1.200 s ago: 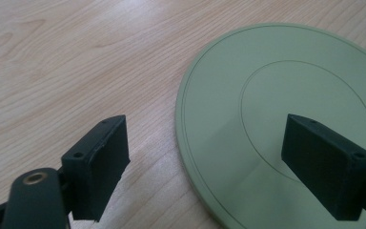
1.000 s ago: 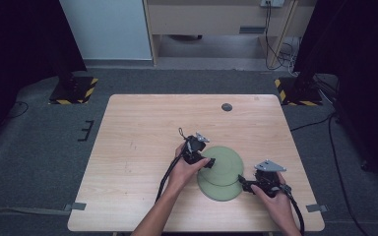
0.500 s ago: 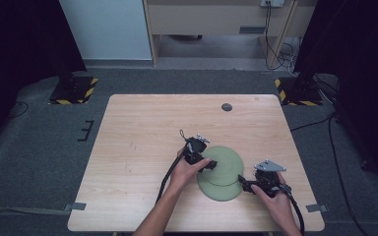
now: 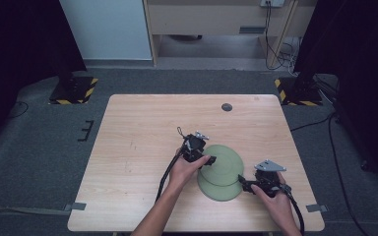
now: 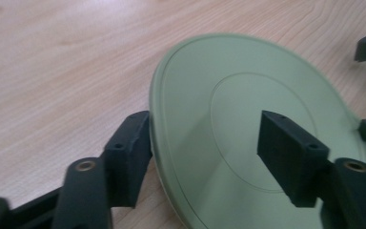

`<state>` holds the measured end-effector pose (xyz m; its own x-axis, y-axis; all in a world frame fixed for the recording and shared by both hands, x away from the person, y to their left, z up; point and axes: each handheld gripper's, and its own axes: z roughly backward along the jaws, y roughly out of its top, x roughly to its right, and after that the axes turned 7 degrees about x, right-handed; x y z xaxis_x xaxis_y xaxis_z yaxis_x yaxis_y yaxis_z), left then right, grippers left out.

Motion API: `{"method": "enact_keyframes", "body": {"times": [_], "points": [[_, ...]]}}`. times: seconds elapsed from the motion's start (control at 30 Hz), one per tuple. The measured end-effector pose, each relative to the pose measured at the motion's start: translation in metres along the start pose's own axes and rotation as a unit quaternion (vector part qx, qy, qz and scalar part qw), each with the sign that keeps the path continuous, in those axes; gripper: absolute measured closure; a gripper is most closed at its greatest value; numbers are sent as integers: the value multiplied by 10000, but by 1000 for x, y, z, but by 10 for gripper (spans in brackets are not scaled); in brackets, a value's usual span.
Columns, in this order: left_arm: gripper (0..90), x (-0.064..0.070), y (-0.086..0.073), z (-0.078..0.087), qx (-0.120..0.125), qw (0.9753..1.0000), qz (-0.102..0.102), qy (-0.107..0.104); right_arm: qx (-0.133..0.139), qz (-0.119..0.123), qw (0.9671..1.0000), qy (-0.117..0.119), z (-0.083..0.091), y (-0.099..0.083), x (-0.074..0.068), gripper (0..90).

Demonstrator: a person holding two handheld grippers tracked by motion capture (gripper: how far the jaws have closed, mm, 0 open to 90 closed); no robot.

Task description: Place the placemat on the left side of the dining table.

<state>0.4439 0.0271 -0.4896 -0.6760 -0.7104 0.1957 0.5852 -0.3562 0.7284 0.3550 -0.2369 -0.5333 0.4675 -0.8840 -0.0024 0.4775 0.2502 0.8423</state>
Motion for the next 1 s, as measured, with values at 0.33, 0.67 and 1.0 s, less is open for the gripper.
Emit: {"method": "enact_keyframes", "body": {"times": [0.33, 0.67, 1.0], "points": [[639, 7, 9, 15, 221, 9994, -62, -241, -12, -9, 10000, -4, 0, 0, 0, 135], [759, 6, 7, 17, 256, 9994, 12, -225, -42, -37, 10000, -8, 0, 0, 2, 120], [812, 11, 5, 12, 144, 9997, -172, -62, -40, -31, 10000, -10, 0, 0, 2, 116]]}}
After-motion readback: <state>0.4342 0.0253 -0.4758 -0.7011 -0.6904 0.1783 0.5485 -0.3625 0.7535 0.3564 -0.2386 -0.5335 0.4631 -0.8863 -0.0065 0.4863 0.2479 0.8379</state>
